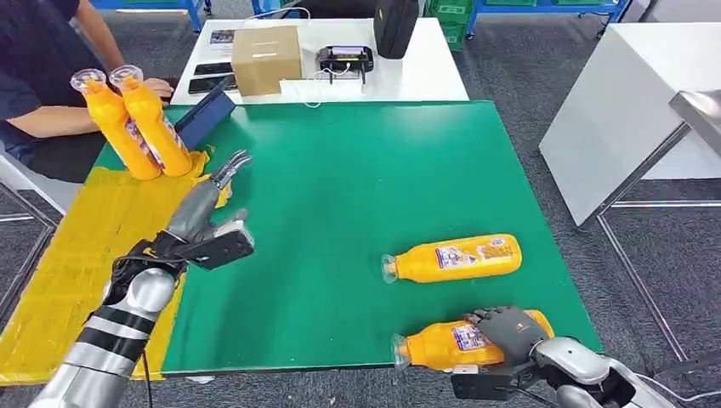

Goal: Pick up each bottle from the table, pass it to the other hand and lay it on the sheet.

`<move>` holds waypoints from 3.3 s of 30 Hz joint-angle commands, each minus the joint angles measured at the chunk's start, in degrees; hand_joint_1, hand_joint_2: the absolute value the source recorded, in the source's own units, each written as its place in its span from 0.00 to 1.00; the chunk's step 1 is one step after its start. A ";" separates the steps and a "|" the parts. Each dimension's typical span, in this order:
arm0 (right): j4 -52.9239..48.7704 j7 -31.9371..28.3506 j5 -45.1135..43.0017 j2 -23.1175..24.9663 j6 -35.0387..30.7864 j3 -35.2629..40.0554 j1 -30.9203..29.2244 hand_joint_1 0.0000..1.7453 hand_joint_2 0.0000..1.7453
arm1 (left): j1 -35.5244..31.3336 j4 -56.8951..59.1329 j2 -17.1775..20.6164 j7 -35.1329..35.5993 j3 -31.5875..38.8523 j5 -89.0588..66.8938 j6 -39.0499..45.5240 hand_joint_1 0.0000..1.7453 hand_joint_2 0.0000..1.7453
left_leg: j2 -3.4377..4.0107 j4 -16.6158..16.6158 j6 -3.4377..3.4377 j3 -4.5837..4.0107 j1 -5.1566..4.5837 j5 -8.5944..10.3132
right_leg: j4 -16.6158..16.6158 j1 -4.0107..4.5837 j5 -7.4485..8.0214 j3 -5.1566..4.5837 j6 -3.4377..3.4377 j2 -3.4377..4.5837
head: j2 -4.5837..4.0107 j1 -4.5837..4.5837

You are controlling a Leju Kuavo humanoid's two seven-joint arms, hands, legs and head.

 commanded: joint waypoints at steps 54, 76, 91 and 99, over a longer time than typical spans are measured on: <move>-15.36 -6.78 -26.04 36.74 -9.57 -11.89 2.86 1.00 1.00 | 26.49 -34.48 -9.15 3.65 -7.78 48.31 -20.97 0.00 1.00 | 0.05 -0.06 -0.26 -1.15 0.01 0.07 | 0.21 0.03 0.09 -0.52 -0.28 0.44 | 0.00 -0.06; 0.48 -5.47 -14.17 33.58 -2.98 6.70 -6.88 1.00 1.00 | 22.78 -29.17 -8.56 8.03 -11.40 55.94 -23.91 0.98 1.00 | 0.02 -0.12 -0.25 -1.14 0.03 0.13 | 0.13 0.05 0.13 -0.49 -0.27 0.35 | 0.00 -0.06; 0.49 -5.90 -13.48 34.82 -3.27 6.94 -7.38 1.00 1.00 | 22.71 -30.21 -8.80 6.01 -11.19 51.16 -22.76 1.00 1.00 | -0.05 -0.06 -0.27 -1.25 0.01 0.09 | 0.22 0.03 0.07 -0.60 -0.30 0.34 | 0.00 -0.07; 0.48 -5.90 -13.48 34.77 -3.25 6.90 -7.30 1.00 1.00 | 22.75 -30.22 -8.85 5.92 -11.08 50.93 -22.74 1.00 1.00 | -0.01 -0.05 -0.27 -1.25 0.03 0.08 | 0.22 0.04 0.07 -0.61 -0.30 0.40 | 0.00 -0.07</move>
